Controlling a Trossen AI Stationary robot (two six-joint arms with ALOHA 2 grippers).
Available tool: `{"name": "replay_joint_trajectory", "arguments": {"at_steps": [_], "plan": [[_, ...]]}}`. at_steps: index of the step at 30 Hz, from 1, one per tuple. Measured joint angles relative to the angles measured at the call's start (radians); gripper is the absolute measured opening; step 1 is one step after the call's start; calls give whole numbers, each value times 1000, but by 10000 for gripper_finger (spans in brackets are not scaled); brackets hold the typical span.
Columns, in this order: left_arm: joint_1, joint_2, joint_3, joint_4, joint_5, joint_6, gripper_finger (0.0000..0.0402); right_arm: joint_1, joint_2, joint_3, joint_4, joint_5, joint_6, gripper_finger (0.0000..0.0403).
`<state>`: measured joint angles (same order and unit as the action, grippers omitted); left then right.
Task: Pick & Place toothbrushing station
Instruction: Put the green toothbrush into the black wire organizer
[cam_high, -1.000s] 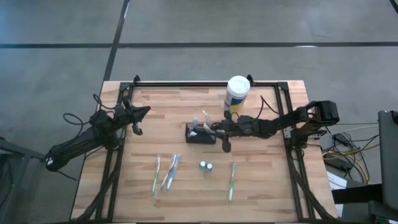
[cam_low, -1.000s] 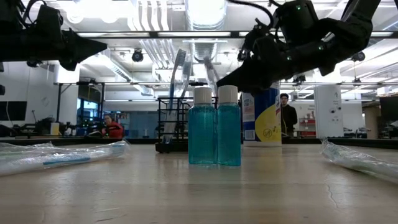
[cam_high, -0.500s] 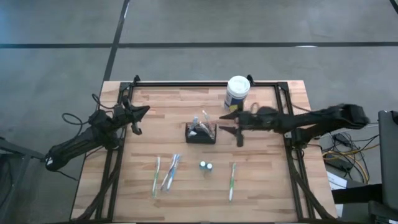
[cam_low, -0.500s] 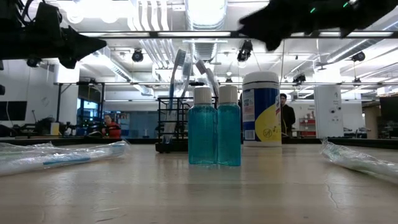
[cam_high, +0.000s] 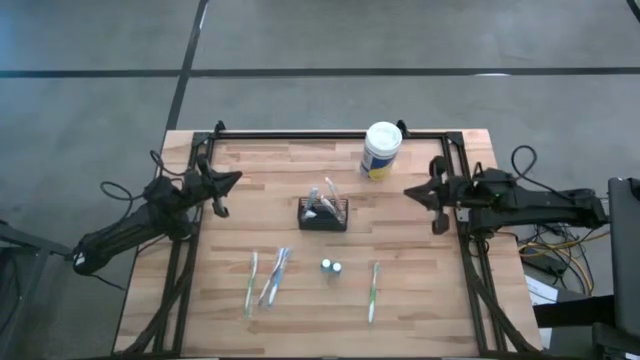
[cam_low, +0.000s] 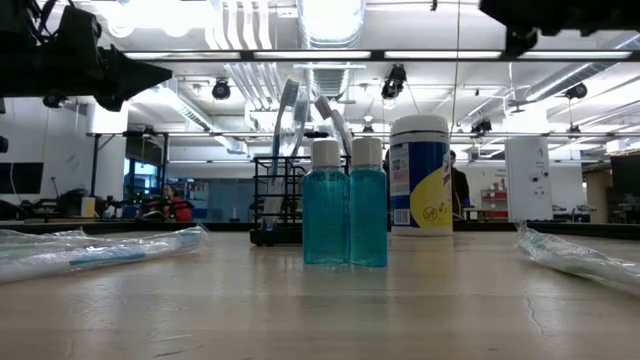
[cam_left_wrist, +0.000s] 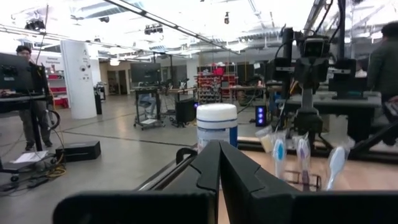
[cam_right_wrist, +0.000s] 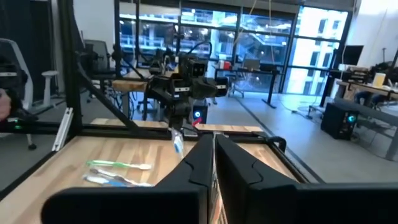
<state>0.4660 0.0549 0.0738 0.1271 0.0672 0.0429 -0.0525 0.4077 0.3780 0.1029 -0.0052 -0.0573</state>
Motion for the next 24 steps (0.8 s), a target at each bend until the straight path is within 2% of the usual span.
{"name": "replay_joint_trajectory", "arguments": {"at_steps": [6,12,20,24], "plan": [[0,0,0,-38,2,53,7,0,-174,-125,7,-4,42,9],[0,0,-1,-60,3,52,6,0,-293,-229,5,-6,73,8],[0,0,-10,-62,3,36,6,0,-404,-332,7,-6,94,8],[0,0,-11,-60,6,33,6,0,-404,-364,11,-5,116,8]]}}
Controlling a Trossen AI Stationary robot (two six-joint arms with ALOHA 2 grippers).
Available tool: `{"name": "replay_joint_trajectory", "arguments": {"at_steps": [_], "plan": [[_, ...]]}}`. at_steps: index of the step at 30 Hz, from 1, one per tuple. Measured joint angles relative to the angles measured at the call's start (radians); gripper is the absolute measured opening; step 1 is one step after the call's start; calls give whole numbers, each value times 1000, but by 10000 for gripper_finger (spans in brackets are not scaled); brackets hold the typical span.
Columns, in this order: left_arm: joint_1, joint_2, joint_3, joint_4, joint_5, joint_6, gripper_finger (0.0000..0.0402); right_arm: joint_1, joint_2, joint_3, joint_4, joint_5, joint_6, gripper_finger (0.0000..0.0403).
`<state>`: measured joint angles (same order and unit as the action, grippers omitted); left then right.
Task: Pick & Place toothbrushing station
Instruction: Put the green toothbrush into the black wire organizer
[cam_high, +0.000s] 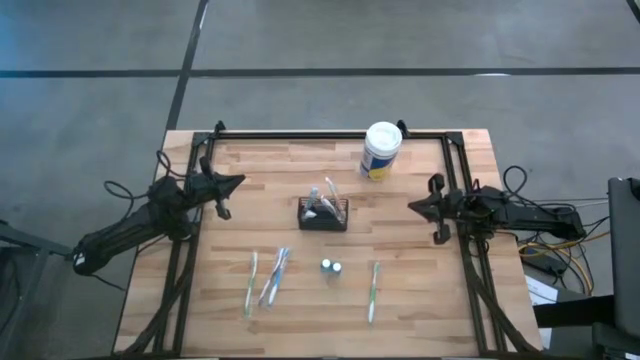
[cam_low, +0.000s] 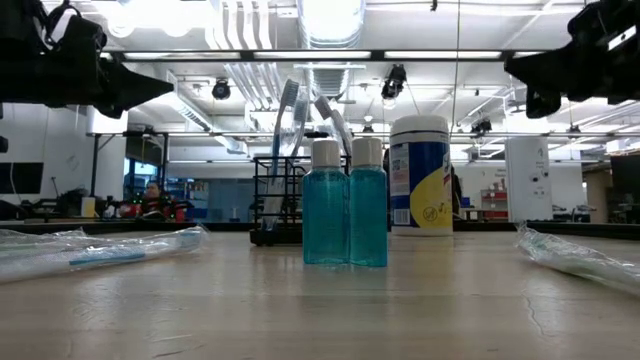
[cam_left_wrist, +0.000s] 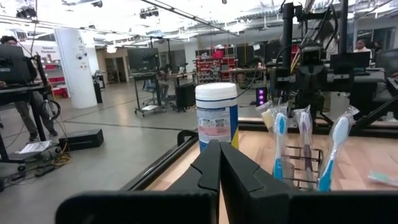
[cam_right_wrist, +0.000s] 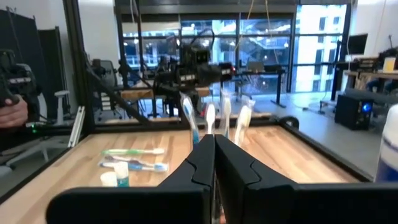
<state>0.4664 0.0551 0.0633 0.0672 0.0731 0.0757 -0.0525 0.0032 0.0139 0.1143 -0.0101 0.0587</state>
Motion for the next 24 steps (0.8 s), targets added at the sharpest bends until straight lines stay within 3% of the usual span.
{"name": "replay_joint_trajectory", "arguments": {"at_steps": [5,13,19,24], "plan": [[-13,11,111,-4,135,-10,5,0,2,-5,4,2,19,8],[-77,148,474,-98,121,-40,5,0,-3,-5,5,2,10,8],[-103,376,766,-519,52,-146,5,0,-2,-5,5,2,9,8],[-146,559,866,-792,34,-231,5,0,-2,-5,5,2,-5,8]]}}
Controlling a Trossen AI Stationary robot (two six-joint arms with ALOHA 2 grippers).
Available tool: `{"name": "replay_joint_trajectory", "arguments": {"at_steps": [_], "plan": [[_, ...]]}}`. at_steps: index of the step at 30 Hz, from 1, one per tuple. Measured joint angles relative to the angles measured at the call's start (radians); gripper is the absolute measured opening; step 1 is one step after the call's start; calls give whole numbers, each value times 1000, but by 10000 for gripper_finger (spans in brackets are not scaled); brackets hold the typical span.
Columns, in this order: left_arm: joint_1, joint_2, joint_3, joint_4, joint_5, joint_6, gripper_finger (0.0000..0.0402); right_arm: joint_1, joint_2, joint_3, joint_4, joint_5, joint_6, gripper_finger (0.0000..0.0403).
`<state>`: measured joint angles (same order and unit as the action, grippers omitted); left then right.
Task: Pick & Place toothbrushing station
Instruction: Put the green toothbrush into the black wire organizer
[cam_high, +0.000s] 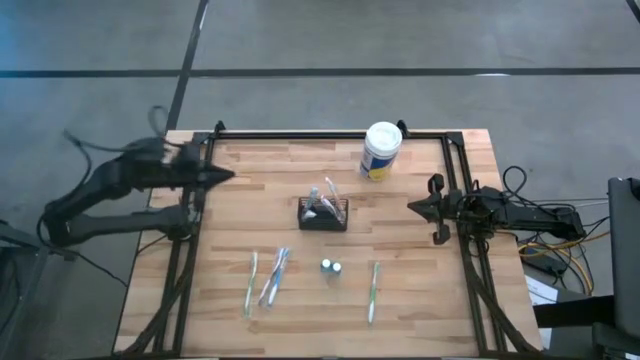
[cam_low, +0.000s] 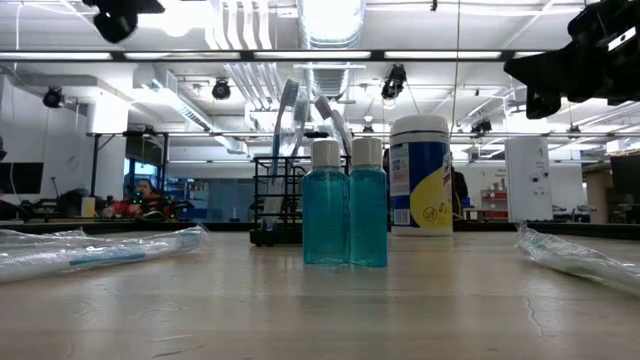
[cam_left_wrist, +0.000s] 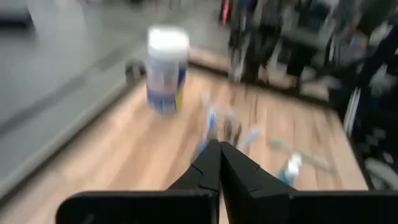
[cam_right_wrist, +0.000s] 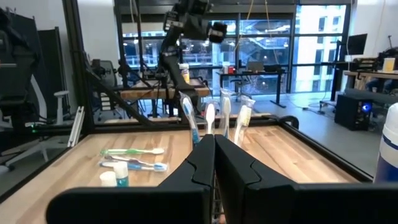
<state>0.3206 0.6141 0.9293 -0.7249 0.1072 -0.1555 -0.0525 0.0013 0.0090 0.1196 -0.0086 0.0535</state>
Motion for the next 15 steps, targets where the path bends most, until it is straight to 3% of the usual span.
{"name": "replay_joint_trajectory", "arguments": {"at_steps": [8,12,15], "plan": [[-150,143,-1,-199,-119,-153,5,0,0,0,-1,-3,-1,8],[-306,199,-9,-296,-236,-335,5,0,0,0,-4,-3,-1,8],[-448,245,-42,-296,-266,-486,5,0,0,0,-5,-3,-1,8]]}}
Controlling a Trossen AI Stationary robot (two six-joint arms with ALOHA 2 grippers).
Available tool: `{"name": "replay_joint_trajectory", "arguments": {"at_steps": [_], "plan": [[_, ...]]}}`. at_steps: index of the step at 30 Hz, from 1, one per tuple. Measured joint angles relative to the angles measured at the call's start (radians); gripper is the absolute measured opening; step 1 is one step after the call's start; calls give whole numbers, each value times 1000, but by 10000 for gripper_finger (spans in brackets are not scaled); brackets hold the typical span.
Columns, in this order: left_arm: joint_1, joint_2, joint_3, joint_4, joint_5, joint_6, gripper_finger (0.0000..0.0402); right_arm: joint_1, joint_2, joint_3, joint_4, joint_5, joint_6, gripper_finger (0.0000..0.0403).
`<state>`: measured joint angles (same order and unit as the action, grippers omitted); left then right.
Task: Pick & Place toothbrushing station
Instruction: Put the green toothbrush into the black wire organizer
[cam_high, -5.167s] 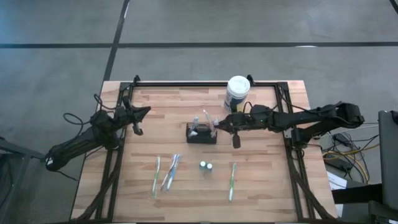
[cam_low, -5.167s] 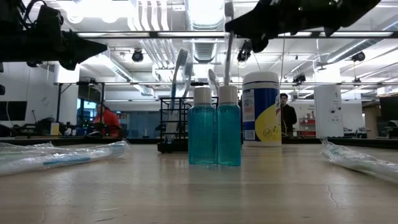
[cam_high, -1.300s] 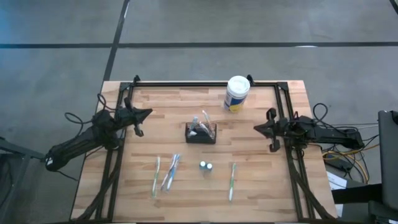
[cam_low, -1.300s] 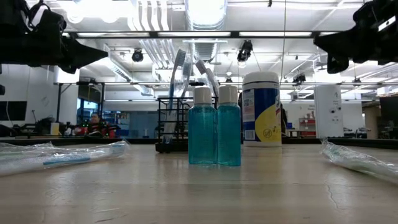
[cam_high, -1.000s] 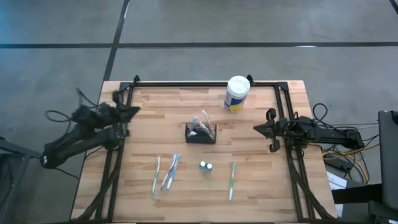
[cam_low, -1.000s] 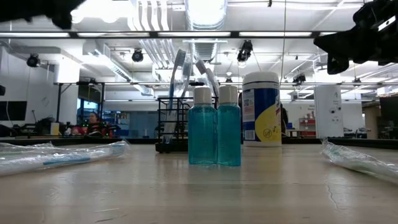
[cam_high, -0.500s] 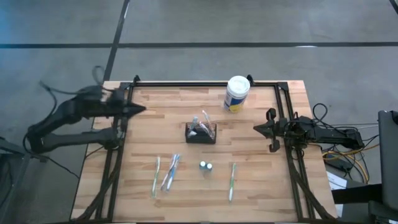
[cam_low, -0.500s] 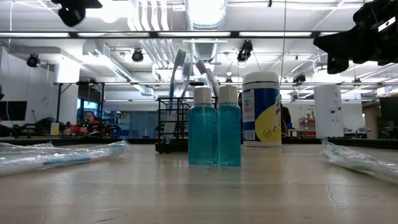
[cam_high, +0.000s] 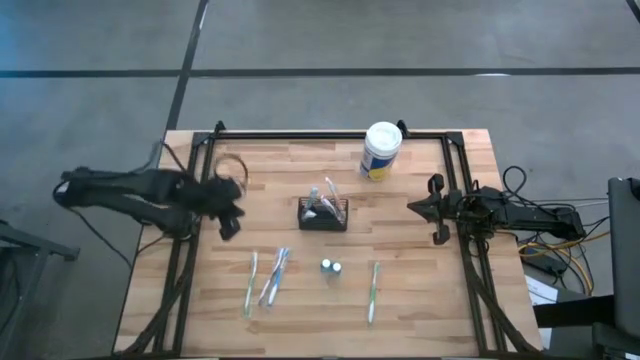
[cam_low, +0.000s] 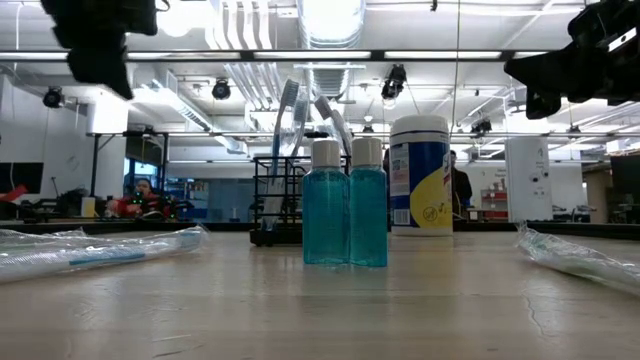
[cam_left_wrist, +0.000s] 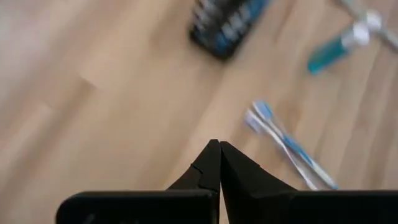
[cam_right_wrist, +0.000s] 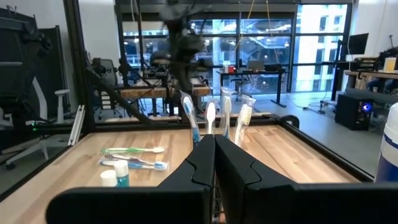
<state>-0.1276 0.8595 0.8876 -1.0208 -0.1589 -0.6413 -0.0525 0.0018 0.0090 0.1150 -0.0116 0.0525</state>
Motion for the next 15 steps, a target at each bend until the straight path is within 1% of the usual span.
{"name": "replay_joint_trajectory", "arguments": {"at_steps": [4,7,11,15], "plan": [[-164,80,-47,-1,2,-229,9,0,0,0,-5,0,0,8],[-270,145,-75,7,0,-376,30,0,0,0,-6,0,0,8],[-359,227,-91,37,-5,-491,76,0,0,0,-6,0,0,8],[-390,291,-90,110,-23,-579,139,0,0,0,-6,-2,0,8]]}}
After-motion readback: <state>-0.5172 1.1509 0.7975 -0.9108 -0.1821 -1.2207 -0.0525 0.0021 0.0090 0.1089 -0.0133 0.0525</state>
